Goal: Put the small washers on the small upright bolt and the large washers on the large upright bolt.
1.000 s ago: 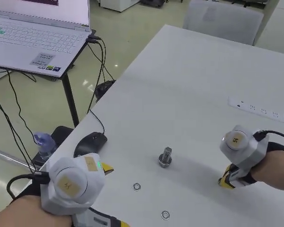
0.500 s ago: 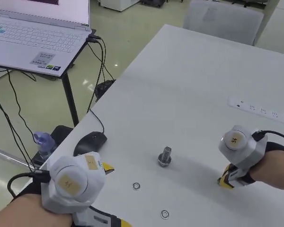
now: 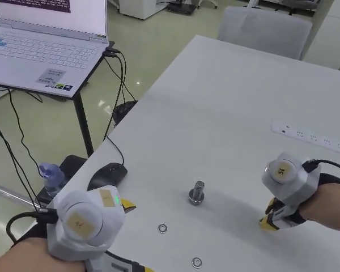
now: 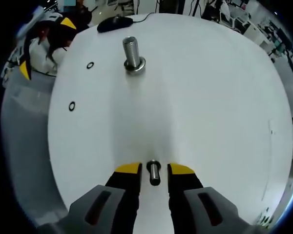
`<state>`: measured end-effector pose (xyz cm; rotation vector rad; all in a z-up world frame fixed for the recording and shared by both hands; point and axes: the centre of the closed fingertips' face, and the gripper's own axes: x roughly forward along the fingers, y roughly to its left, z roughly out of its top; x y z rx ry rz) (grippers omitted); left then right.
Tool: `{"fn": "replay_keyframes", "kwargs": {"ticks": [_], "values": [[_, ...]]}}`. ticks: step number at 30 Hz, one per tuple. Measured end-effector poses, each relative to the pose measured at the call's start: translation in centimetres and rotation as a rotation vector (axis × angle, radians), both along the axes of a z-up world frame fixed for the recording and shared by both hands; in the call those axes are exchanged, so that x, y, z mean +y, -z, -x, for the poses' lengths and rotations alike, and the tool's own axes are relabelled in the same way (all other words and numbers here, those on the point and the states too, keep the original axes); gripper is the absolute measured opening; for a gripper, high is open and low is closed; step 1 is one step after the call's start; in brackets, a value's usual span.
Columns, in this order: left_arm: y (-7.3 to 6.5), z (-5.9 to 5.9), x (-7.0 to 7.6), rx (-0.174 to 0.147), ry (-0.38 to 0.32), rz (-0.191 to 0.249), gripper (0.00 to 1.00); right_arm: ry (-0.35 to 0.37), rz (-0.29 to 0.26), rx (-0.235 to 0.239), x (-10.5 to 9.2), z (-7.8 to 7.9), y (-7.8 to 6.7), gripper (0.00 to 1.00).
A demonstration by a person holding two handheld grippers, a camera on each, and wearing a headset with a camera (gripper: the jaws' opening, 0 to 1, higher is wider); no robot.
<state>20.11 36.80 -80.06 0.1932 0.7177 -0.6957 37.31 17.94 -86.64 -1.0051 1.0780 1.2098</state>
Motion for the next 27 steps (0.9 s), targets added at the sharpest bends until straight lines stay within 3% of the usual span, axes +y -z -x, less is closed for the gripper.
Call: {"fn": "replay_keyframes", "kwargs": {"ticks": [4,11,17,27], "values": [[-0.2,0.1,-0.1,-0.006,0.001,-0.001,0.84,-0.026,-0.001,-0.017,0.4,-0.1,-0.7,0.24],[-0.3,0.4,-0.6,-0.009,0.009,-0.006,0.85,-0.015,-0.054,-0.024,1.9,-0.4,-2.5,0.27],[-0.4,0.5,-0.6,-0.012,0.014,-0.013,0.84,-0.042,-0.101,-0.019,3.9,0.9,-3.9,0.29],[-0.7,0.6,-0.5,-0.016,0.012,-0.020,0.83,-0.109,-0.129,-0.009,6.3,3.3,-4.7,0.29]]}}
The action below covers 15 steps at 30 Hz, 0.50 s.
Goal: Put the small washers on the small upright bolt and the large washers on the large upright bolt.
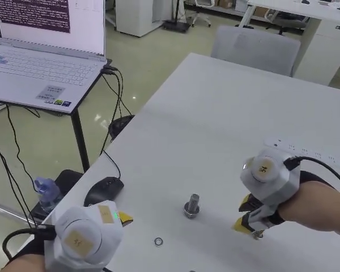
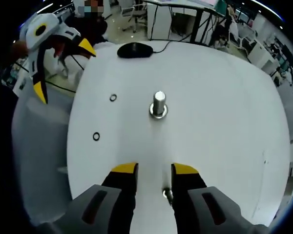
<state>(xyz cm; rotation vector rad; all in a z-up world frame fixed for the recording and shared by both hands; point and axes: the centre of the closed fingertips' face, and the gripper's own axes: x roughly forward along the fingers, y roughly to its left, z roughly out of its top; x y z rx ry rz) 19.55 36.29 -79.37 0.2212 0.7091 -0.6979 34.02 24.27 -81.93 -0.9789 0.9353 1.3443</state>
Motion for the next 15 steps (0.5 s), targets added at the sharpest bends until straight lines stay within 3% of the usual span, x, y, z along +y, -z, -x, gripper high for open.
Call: {"fn": "replay_keyframes", "kwargs": {"ticks": [15], "values": [[-0.2,0.4,0.0,-0.010,-0.012,-0.005,0.82,-0.110,-0.015,0.017,2.6,4.8,0.1,0.28]]}}
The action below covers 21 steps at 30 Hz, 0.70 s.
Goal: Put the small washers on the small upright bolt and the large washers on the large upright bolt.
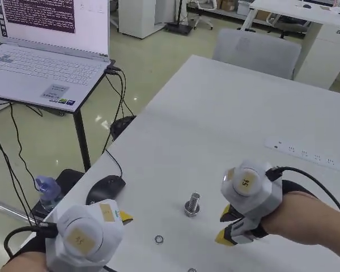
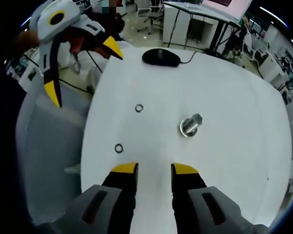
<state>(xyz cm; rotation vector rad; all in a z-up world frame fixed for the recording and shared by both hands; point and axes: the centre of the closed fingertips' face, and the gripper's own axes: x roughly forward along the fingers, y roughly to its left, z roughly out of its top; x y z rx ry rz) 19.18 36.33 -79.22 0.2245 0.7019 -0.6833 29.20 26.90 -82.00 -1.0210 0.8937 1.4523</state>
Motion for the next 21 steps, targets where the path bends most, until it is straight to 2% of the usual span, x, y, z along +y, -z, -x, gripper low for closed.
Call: {"fn": "replay_keyframes", "kwargs": {"ticks": [6,12,21], "values": [[0.0,0.1,-0.1,-0.005,-0.006,0.004,0.83,-0.037,0.004,0.013,0.4,2.0,0.6,0.28],[-0.1,0.2,0.2,-0.011,-0.012,0.003,0.83,-0.078,0.004,0.013,0.6,3.2,0.7,0.28],[-0.1,0.5,0.3,-0.014,-0.024,0.003,0.82,-0.138,0.002,0.020,1.0,5.2,2.6,0.28]]}}
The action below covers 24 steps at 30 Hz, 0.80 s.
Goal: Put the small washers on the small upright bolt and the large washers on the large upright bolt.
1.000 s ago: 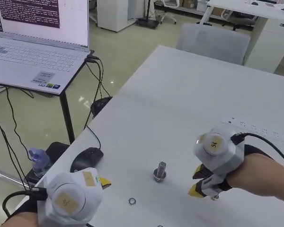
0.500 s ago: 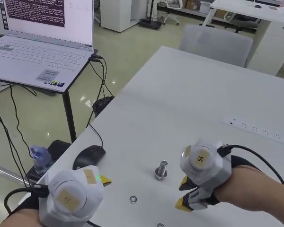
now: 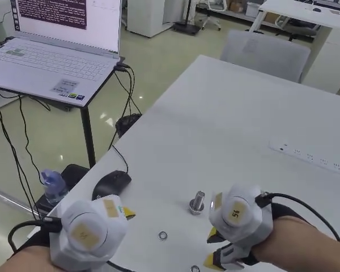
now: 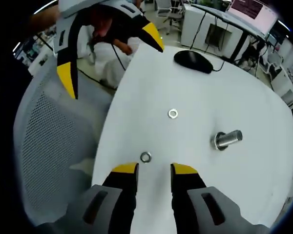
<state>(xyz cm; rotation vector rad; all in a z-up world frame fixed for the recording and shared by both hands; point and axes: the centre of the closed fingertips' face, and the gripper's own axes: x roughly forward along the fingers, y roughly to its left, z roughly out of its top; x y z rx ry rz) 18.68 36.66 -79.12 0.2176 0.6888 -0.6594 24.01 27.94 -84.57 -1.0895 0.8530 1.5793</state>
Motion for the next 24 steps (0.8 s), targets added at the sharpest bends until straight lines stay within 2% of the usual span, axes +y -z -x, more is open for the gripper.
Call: {"fn": "replay_keyframes", "kwargs": {"ticks": [14,24], "values": [[0.0,0.7,-0.3,0.003,-0.004,0.002,0.81,-0.046,0.020,-0.005,0.4,1.0,3.5,0.26],[0.0,0.8,-0.3,0.001,-0.009,0.010,0.80,-0.040,0.020,-0.010,0.4,1.0,4.0,0.24]]}}
